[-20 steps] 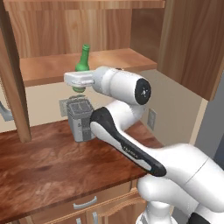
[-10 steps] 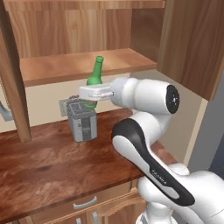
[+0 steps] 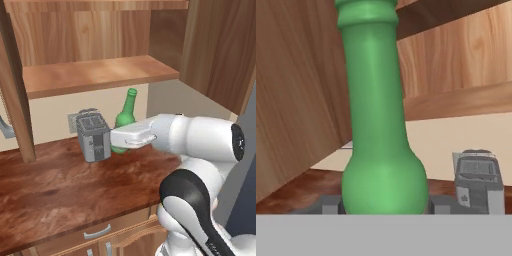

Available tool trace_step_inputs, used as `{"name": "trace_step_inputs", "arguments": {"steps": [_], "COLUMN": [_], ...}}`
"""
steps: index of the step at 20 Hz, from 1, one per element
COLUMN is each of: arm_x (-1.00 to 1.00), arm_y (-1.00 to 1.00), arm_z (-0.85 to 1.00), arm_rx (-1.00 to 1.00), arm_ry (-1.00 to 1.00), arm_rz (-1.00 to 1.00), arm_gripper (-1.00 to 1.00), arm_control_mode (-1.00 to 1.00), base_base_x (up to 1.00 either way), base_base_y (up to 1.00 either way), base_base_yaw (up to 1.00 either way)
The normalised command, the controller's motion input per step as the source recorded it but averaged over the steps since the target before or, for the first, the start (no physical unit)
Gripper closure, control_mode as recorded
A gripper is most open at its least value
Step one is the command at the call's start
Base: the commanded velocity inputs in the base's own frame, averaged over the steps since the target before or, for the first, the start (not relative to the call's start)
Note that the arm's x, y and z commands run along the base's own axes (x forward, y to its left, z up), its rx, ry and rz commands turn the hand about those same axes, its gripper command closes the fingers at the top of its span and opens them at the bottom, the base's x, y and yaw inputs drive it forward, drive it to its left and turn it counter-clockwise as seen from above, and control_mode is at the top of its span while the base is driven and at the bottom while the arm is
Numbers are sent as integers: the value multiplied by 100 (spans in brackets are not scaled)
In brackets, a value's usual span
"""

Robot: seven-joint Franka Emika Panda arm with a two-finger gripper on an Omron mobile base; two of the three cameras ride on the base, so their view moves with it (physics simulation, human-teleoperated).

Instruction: Get the candle and the beer from the cabinet and move them to the dining counter.

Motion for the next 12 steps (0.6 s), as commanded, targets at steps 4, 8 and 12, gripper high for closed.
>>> {"name": "trace_step_inputs", "arguments": {"steps": [4, 8, 12], "arm_x": [-71, -46, -3], "arm_y": [-15, 0, 0], "arm_z": [-28, -23, -1], "arm_rx": [0, 0, 0], "arm_ry": [1, 2, 0], "arm_rz": [0, 0, -1], "arm_gripper": [100, 100, 100], "arm_control_mode": [-100, -100, -100], "base_base_x": [0, 0, 0], "base_base_y": [0, 0, 0], "base_base_yaw": [0, 0, 0]}}
